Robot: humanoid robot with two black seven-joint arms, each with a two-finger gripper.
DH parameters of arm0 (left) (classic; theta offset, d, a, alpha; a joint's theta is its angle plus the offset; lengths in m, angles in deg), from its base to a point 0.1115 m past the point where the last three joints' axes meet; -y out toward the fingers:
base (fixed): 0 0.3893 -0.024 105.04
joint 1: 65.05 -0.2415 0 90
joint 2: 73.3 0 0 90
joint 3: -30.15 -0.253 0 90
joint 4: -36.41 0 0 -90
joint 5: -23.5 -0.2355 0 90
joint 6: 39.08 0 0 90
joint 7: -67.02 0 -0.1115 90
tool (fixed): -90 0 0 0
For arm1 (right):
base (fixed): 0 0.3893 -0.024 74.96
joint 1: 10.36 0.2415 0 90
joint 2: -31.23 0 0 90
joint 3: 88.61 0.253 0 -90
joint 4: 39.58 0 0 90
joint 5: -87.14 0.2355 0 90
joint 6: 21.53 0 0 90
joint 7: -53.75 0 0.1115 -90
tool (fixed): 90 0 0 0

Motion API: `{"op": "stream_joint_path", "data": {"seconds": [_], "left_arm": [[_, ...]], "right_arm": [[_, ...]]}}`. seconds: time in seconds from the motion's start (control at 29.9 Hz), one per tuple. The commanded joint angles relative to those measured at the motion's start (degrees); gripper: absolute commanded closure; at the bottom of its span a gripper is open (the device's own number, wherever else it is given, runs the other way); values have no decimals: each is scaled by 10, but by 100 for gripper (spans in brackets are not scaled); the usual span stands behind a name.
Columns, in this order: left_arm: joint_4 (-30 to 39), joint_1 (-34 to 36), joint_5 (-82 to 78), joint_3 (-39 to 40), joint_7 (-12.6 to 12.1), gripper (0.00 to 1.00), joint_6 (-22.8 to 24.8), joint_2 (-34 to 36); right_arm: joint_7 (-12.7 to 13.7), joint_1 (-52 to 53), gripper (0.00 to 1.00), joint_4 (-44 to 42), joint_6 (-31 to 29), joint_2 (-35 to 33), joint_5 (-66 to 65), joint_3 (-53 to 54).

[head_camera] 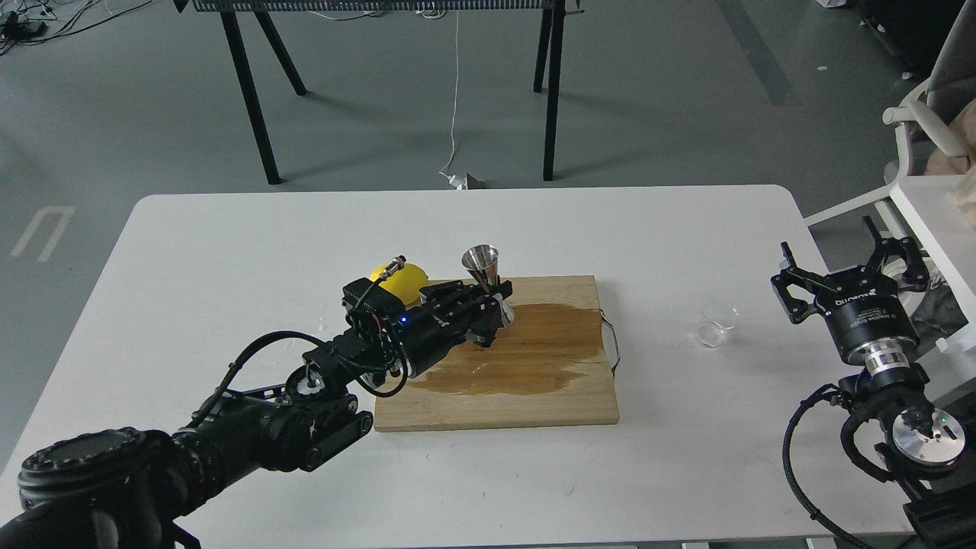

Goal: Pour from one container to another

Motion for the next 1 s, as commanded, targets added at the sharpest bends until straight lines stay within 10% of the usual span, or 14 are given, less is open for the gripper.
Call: {"op": "stream_joint_path", "data": {"seconds": [0.0, 0.97], "left_arm": [[-1, -8, 0, 0, 0, 89, -1, 0], [-2, -27, 3, 1, 0, 54, -8, 0]], "right_arm": [[0, -1, 1, -4, 0, 3, 0, 0], [-1, -2, 1, -15, 0, 6, 0, -3]]}}
